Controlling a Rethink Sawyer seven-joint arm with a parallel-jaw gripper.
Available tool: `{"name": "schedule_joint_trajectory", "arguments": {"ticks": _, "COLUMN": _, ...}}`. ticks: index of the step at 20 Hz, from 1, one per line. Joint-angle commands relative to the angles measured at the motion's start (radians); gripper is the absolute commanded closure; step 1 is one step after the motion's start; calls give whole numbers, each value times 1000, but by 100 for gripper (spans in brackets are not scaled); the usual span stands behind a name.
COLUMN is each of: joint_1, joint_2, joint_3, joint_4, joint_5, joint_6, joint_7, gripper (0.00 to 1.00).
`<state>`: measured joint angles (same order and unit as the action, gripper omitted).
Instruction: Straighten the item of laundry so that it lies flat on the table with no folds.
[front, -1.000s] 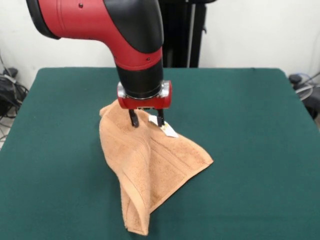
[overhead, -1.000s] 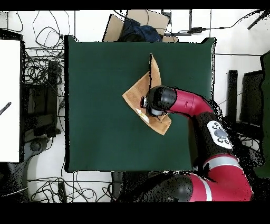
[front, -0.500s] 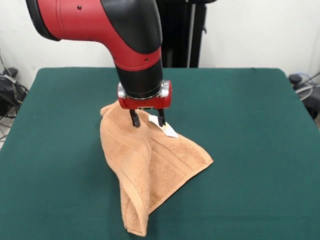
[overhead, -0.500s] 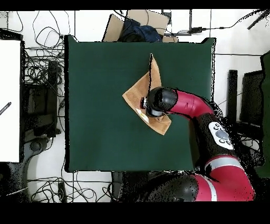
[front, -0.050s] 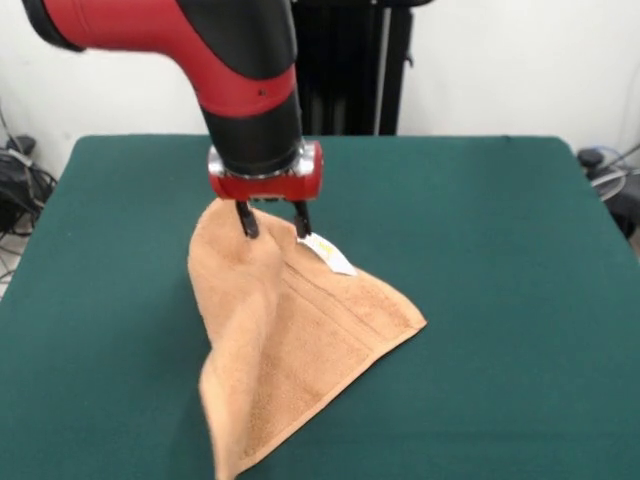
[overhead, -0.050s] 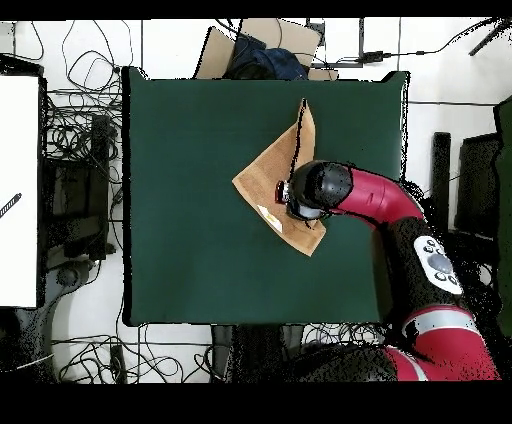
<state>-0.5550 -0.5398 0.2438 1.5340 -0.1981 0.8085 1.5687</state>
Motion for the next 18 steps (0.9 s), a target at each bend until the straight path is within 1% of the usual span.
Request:
{"name": "schedule_joint_trajectory", "arguments": {"ticks": 1, "joint_1": 7, "joint_2": -79, "joint_3": 73, "joint_4": 7, "joint_5": 22, "joint_6": 130, "joint_7": -29, "gripper": 0}}
{"name": "schedule_joint_trajectory", "arguments": {"ticks": 6, "joint_1": -4, "joint_2": -72, "joint_3": 85, "joint_4": 21, "joint_5": 31, "joint_6": 118, "joint_7": -22, "gripper": 0}}
{"name": "schedule_joint_trajectory", "arguments": {"ticks": 10, "joint_1": -18, "joint_2": -55, "joint_3": 99, "joint_4": 39, "joint_5": 45, "joint_6": 78, "joint_7": -19, "gripper": 0}}
{"name": "schedule_joint_trajectory", "arguments": {"ticks": 18, "joint_1": -28, "joint_2": -21, "joint_3": 113, "joint_4": 33, "joint_5": 59, "joint_6": 51, "joint_7": -24, "gripper": 0}}
